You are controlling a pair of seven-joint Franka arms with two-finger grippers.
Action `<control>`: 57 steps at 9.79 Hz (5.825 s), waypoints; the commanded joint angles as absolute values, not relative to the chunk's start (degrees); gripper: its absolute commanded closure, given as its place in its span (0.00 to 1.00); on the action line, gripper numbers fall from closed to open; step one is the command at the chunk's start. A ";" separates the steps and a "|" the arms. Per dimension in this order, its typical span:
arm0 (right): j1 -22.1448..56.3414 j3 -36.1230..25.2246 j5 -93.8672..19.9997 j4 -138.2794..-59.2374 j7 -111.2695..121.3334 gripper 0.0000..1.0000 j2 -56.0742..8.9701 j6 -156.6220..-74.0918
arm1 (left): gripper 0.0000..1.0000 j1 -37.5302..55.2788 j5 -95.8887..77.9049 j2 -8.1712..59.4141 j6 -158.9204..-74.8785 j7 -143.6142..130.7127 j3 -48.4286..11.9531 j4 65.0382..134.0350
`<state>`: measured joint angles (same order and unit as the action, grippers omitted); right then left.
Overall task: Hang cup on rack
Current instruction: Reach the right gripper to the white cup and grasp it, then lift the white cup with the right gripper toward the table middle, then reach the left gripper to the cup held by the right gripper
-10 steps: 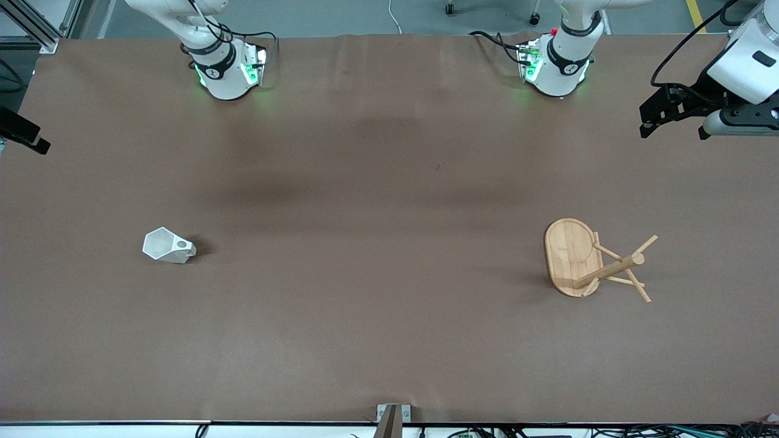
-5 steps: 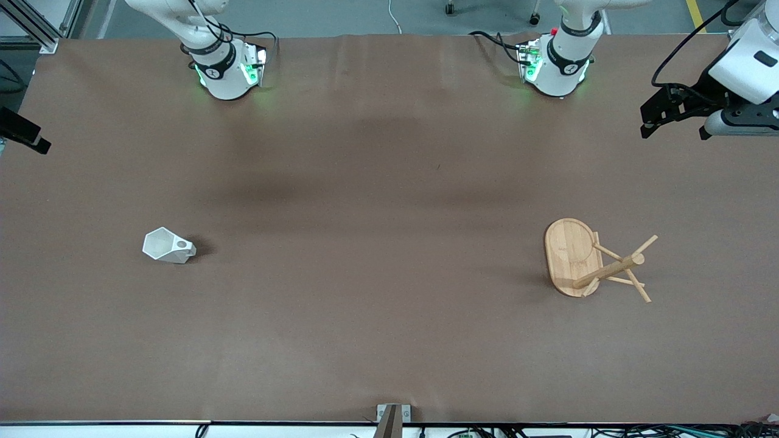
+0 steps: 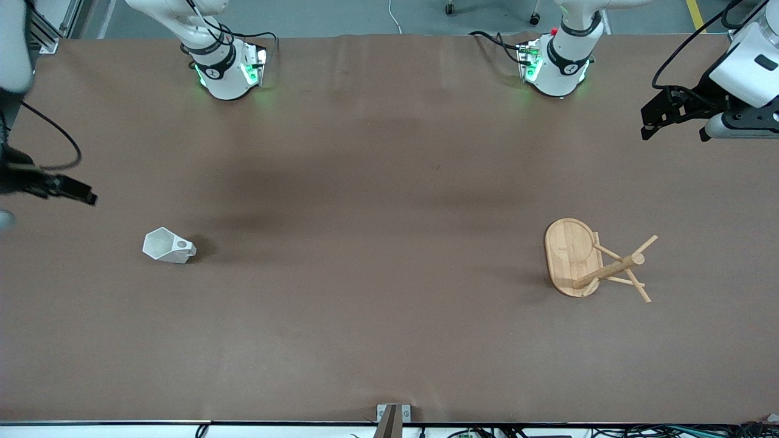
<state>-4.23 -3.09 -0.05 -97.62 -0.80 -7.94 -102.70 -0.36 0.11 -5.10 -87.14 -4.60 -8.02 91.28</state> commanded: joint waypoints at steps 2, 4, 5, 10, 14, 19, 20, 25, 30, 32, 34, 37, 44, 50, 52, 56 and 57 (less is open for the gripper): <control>-5.97 -3.42 0.36 -109.82 6.47 0.00 -11.67 -121.75 | 0.00 -0.79 -0.97 -3.78 -85.87 -4.92 -8.09 91.14; -6.06 -3.43 0.35 -116.16 7.99 0.00 -15.45 -134.15 | 0.00 -0.79 -0.97 -3.78 -85.87 -4.92 -8.09 91.23; -6.15 -3.43 0.35 -118.98 9.91 0.00 -16.60 -138.99 | 0.00 -0.88 -0.97 -3.78 -85.87 -4.92 -8.09 91.23; -7.11 -3.52 0.09 -121.38 14.65 0.25 -19.60 -143.00 | 0.00 -0.79 -0.97 -3.78 -85.87 -4.92 -8.09 91.23; -7.21 -3.52 -3.51 -120.94 14.94 0.77 -22.05 -143.61 | 0.00 -0.79 -0.97 -3.78 -85.87 -4.92 -8.09 91.14; -6.59 -3.43 -5.45 -118.49 14.42 0.99 -19.80 -136.90 | 0.00 -0.70 -0.88 -3.78 -85.87 -4.74 -8.09 91.14; -6.42 -3.17 -5.62 -113.08 14.59 0.99 -17.60 -125.88 | 0.00 -0.79 -0.97 -3.78 -85.87 -4.66 -8.09 91.14; -2.72 5.85 -21.05 -98.44 14.59 1.00 -17.67 -106.71 | 0.00 -0.79 -0.97 -3.78 -85.87 -4.66 -8.09 91.14; -0.36 21.35 -51.36 -98.61 13.53 1.00 -19.16 -109.67 | 0.00 0.08 -1.40 -0.73 -85.78 -3.78 -8.26 91.06; 2.10 23.90 -61.83 -98.44 13.45 1.00 -19.95 -113.01 | 0.00 2.09 -6.04 0.26 -85.78 -3.69 -9.57 90.00; 5.87 23.99 -66.86 -98.44 12.31 1.00 -20.04 -116.52 | 0.00 6.31 -8.86 0.26 -85.78 -3.87 -12.81 89.91; 8.52 24.08 -70.31 -98.26 12.30 0.99 -20.57 -120.93 | 0.00 11.85 -10.02 0.18 -89.10 -2.82 -20.62 89.56; 9.41 24.52 -71.19 -98.61 12.22 0.99 -20.57 -121.38 | 0.00 8.89 -21.24 5.80 -107.22 35.56 -26.10 91.31; 9.41 25.13 -71.28 -98.61 12.22 0.99 -20.48 -121.55 | 0.00 9.32 -23.03 9.32 -113.99 45.17 -26.37 93.25; 9.23 25.93 -72.07 -98.53 12.22 0.99 -20.22 -121.55 | 0.00 10.02 -22.59 11.85 -115.91 45.53 -26.45 93.34; 8.88 27.85 -72.16 -98.35 10.99 0.99 -19.78 -122.25 | 0.00 11.60 -21.80 12.57 -116.37 45.53 -26.54 94.74; 8.96 27.95 -72.07 -98.26 10.03 0.99 -19.69 -122.60 | 0.19 11.78 -21.45 12.57 -116.80 45.53 -26.54 94.83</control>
